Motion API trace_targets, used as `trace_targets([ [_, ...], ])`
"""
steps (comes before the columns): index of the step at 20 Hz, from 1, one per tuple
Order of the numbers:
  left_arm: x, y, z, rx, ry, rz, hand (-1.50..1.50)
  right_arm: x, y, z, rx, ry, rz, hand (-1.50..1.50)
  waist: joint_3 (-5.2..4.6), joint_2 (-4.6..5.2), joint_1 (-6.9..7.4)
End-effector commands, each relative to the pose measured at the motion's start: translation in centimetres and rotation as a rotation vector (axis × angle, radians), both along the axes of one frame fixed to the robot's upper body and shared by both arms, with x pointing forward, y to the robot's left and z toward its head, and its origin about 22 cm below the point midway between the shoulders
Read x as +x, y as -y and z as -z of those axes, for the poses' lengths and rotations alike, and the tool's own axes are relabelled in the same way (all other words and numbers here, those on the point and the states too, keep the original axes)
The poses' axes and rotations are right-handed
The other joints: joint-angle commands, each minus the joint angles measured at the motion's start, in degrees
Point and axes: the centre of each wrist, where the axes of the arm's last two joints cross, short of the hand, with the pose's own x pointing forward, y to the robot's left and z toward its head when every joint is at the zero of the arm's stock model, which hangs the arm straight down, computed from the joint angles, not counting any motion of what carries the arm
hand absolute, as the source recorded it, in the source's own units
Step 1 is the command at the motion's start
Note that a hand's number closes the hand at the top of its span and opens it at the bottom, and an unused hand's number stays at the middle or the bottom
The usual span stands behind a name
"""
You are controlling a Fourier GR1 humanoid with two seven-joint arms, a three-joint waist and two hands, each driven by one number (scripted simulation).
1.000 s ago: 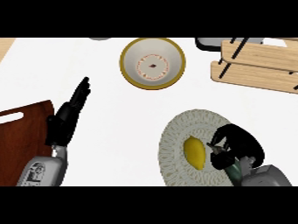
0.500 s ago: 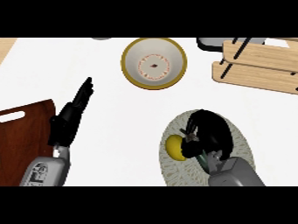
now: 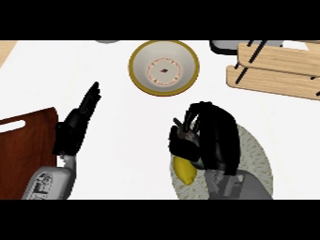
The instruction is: Pick the eggplant from the placemat and place it in the tiered shelf
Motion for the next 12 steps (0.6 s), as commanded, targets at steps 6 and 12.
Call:
trace_targets([
  [6,-0.9,-0.3,0.1,-0.006,-0.018,-0.005,0.00,-2.1,0.5,-7.9,-0.017,0.197,0.207,1.50,-0.03,-0.15,-0.19],
  [12,-1.3,-0.9,1.0,0.007,-0.006,-0.008,0.00,-2.0,2.8,-11.3,-0.088,0.284,0.324,1.50,-0.03,-0.09,-0.30],
])
